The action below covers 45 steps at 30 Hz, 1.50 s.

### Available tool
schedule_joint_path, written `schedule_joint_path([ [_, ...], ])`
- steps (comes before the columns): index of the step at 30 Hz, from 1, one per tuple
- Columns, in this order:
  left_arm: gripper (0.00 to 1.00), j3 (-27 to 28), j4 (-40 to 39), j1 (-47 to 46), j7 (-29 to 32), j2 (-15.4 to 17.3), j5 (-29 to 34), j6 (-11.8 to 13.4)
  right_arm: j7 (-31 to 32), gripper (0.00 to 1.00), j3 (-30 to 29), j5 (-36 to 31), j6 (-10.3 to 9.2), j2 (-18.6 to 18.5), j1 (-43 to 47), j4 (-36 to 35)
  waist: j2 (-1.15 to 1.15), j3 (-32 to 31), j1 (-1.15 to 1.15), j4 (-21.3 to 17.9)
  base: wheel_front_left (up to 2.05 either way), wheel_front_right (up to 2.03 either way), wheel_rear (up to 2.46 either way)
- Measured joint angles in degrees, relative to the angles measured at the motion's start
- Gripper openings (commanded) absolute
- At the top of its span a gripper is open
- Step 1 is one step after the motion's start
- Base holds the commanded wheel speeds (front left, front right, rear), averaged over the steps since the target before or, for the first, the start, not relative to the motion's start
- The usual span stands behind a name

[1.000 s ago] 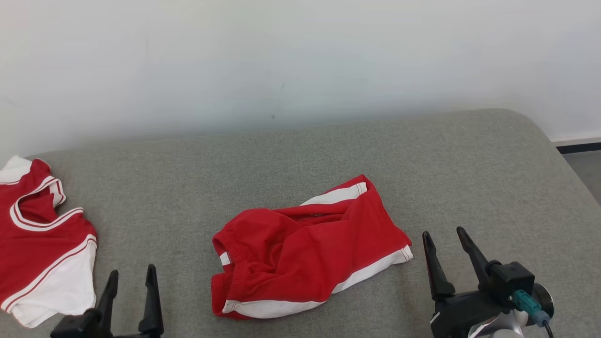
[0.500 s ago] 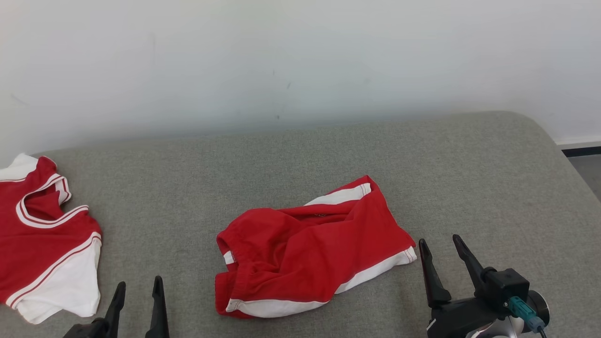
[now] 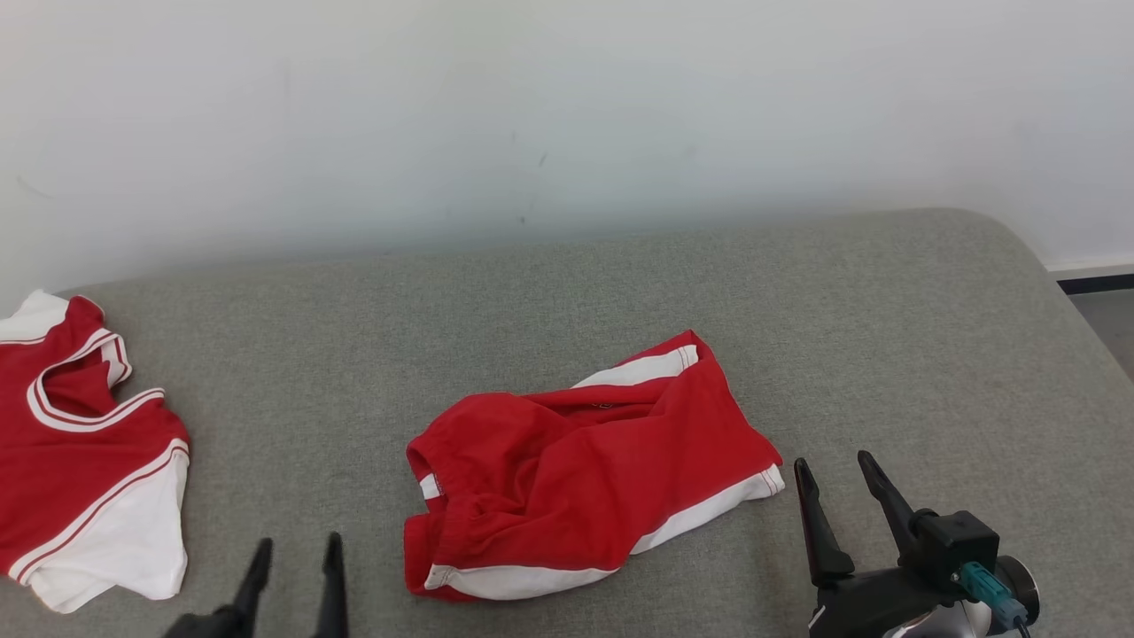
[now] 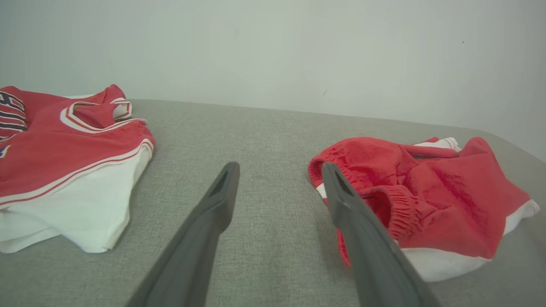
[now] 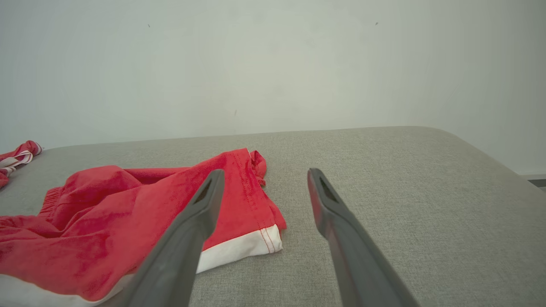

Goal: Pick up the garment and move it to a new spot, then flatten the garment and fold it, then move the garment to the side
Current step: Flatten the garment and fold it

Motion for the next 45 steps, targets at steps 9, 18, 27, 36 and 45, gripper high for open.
schedule_joint_path([
  [9,1.00,-8.3,5.5,0.4,0.0,0.6,0.4,-1.6,2.4,1.00,-0.1,0.0,0.00,-0.8,-0.9,4.7,0.00,0.8,0.00,0.2,0.00,0.00,0.00],
  [18,1.00,-16.3,10.8,-3.6,0.0,3.1,-0.5,-1.9,2.7,1.00,1.6,0.6,0.00,-1.0,-4.0,9.8,0.01,2.3,0.00,-0.1,0.00,0.00,0.00],
  [27,1.00,-20.4,12.0,-7.6,0.0,5.3,-2.5,-2.0,4.0,1.00,3.8,1.4,0.00,-2.0,-9.6,16.9,0.00,4.6,0.00,-0.3,0.00,0.00,0.00],
  [36,1.00,-24.1,11.7,-9.3,0.0,6.1,-3.2,-2.0,5.0,1.00,7.3,2.6,0.00,-2.7,-16.4,26.1,0.01,6.2,0.01,1.2,0.00,0.00,0.00],
  [45,1.00,-27.3,10.1,-10.2,0.0,7.0,-4.1,-2.0,5.0,1.00,11.2,5.7,0.00,-3.2,-19.3,32.2,0.01,7.0,0.01,2.7,0.00,0.00,0.00],
])
